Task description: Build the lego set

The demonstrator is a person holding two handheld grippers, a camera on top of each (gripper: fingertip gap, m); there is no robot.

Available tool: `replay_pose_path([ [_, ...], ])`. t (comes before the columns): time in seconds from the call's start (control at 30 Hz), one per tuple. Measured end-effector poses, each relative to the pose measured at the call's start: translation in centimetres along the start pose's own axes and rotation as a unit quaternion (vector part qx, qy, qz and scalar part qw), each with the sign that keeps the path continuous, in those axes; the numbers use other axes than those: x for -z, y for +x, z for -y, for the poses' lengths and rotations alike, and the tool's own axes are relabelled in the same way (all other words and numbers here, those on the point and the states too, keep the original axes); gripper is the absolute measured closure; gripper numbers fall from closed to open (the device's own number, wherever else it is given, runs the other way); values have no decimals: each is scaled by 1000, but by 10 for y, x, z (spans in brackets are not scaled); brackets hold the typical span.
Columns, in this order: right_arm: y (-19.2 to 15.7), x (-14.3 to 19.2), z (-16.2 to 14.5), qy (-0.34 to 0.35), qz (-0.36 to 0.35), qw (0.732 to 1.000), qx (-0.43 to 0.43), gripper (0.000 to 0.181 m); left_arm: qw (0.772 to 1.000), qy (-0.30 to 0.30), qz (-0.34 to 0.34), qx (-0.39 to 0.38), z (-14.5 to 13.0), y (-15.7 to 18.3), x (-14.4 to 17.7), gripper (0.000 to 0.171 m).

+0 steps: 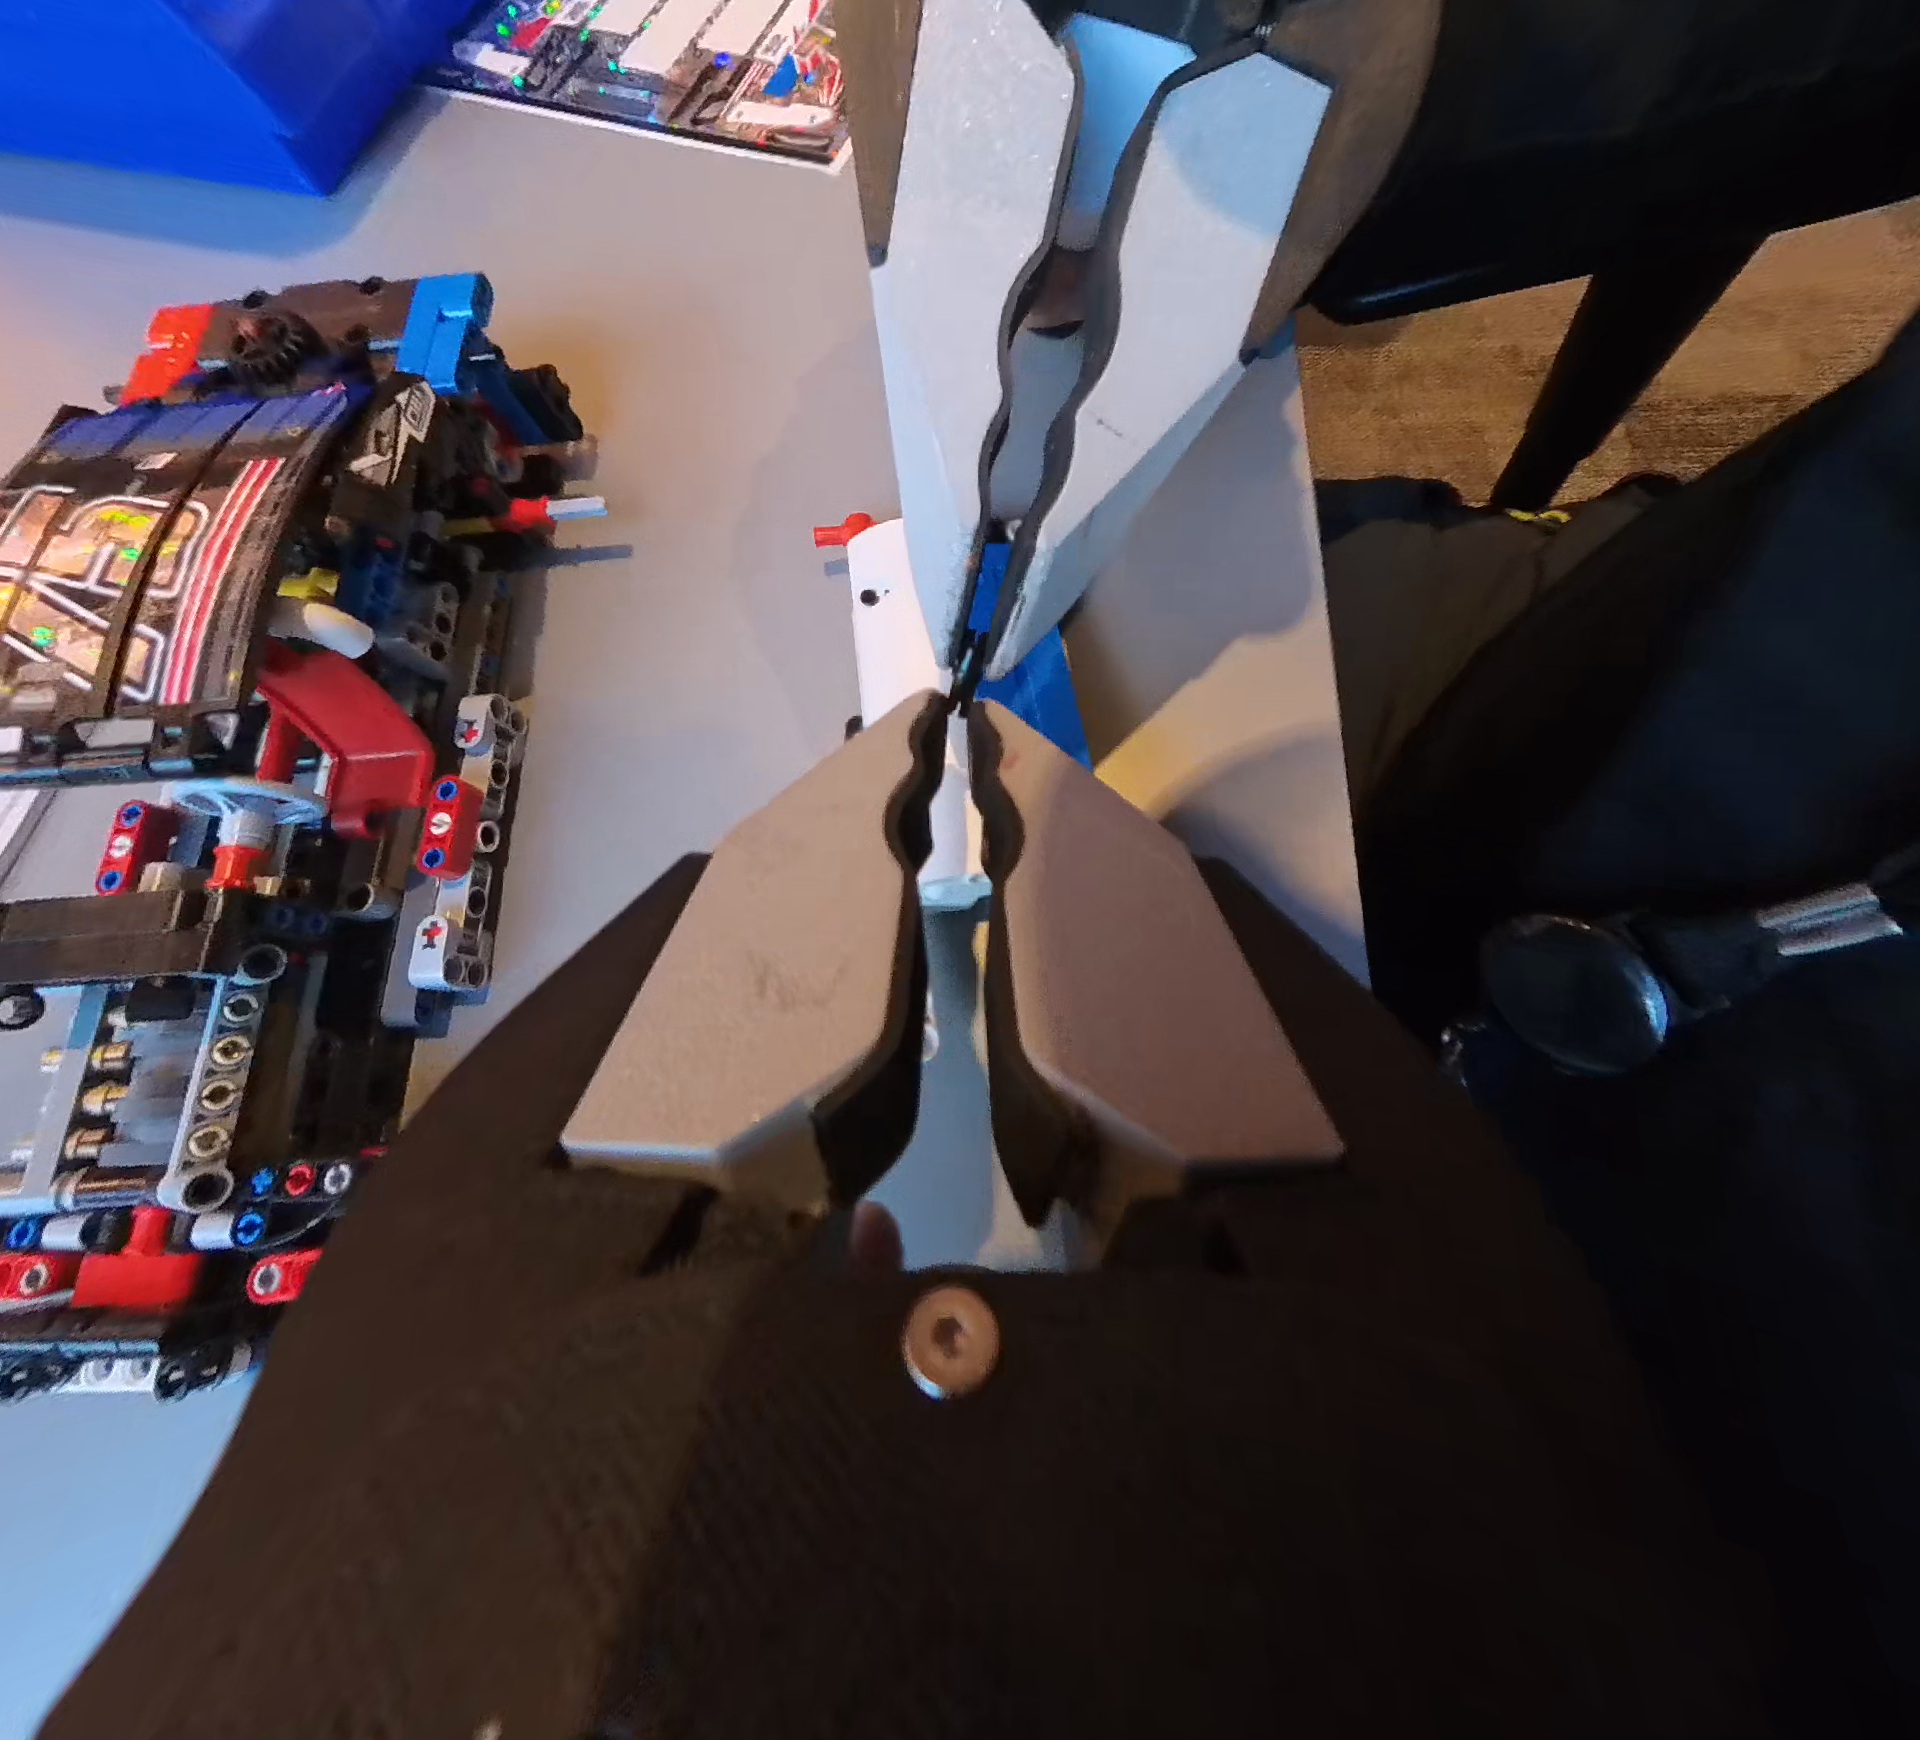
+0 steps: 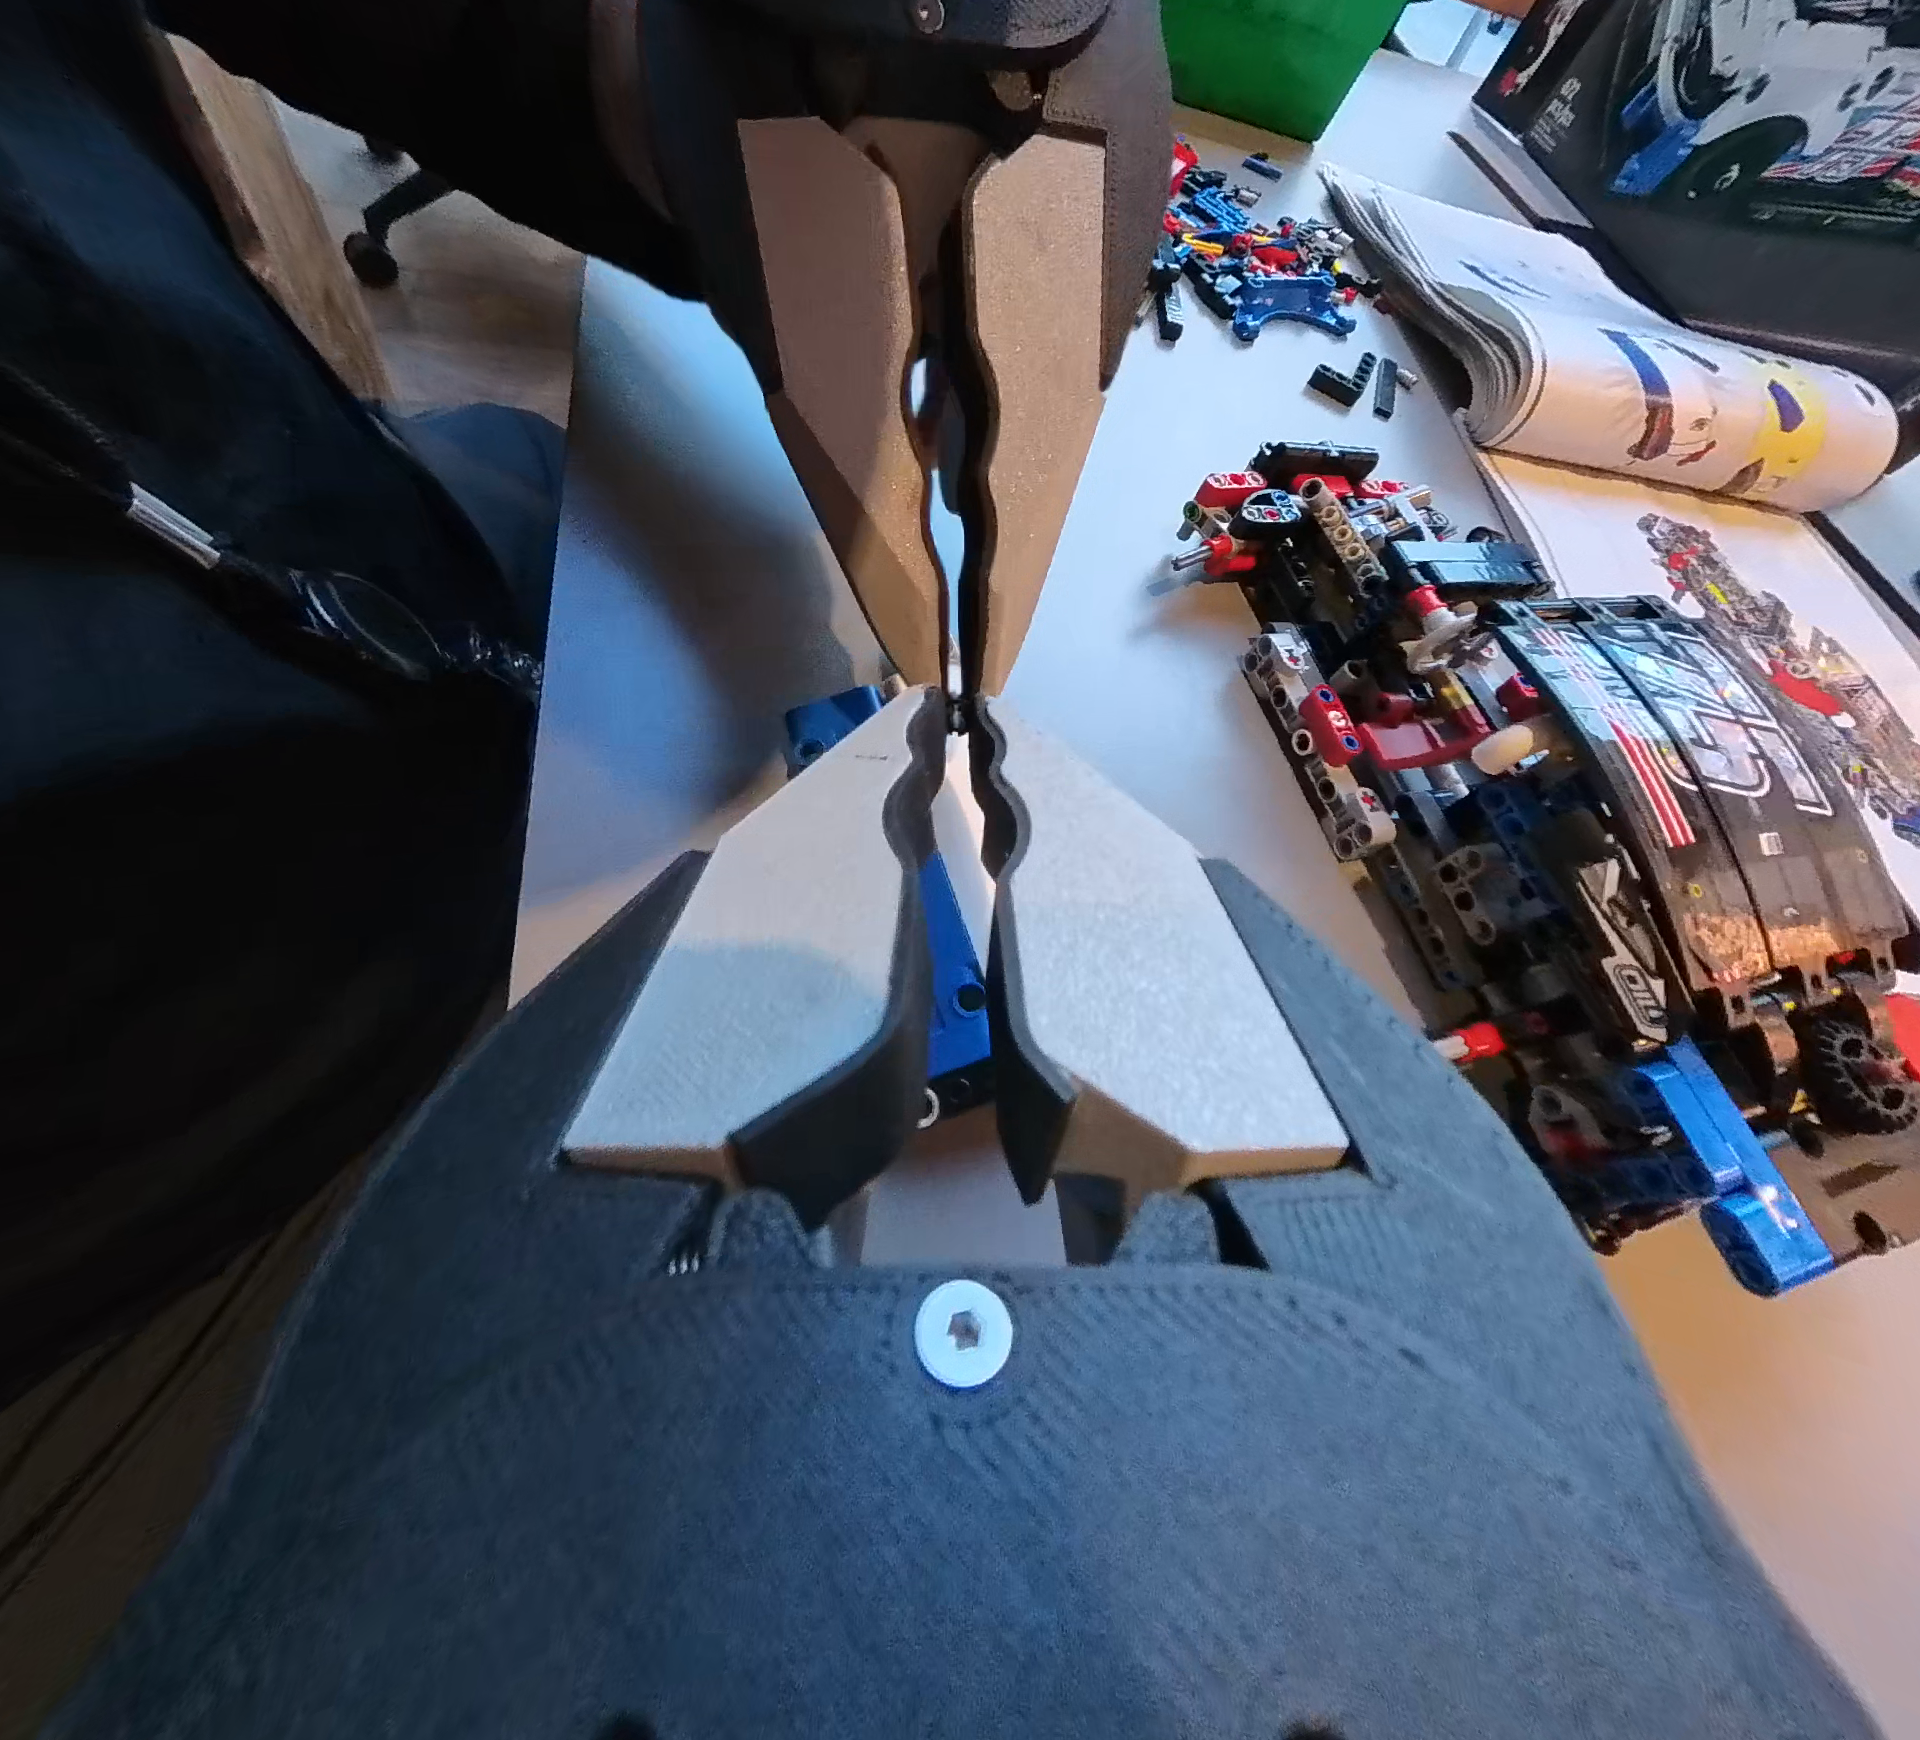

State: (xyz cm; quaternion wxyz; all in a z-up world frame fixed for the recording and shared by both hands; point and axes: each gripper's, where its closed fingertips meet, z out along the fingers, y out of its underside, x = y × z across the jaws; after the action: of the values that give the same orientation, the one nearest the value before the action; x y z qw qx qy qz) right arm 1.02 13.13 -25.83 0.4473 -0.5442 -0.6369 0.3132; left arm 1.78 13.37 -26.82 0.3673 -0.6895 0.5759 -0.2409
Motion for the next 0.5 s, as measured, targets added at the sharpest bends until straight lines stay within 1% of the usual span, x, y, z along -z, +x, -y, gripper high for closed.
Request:
replay_pose_path([
  [0.2, -1, 1, 2, 10, 3, 1000, -5, 180, 1000, -14, 10, 3, 1, 0, 0, 171],
  [0.27, 0, 2, 2, 12, 1, 1000, -2, 180, 1000, -6, 21, -6, 2, -1, 1, 171],
  [0.33, 0, 2, 2, 12, 5, 1000, -6, 180, 1000, -4, 17, -3, 2, 0, 2, 171],
  [0.4, 3, 3, 4, 19, -3, 1000, -5, 180, 1000, 11, 24, -2, 5, -3, 3, 171],
  [0.5, 3, 5, 7, 28, 6, 999, -15, 180, 999, 28, 27, -17, 10, -2, 7, 171],
])
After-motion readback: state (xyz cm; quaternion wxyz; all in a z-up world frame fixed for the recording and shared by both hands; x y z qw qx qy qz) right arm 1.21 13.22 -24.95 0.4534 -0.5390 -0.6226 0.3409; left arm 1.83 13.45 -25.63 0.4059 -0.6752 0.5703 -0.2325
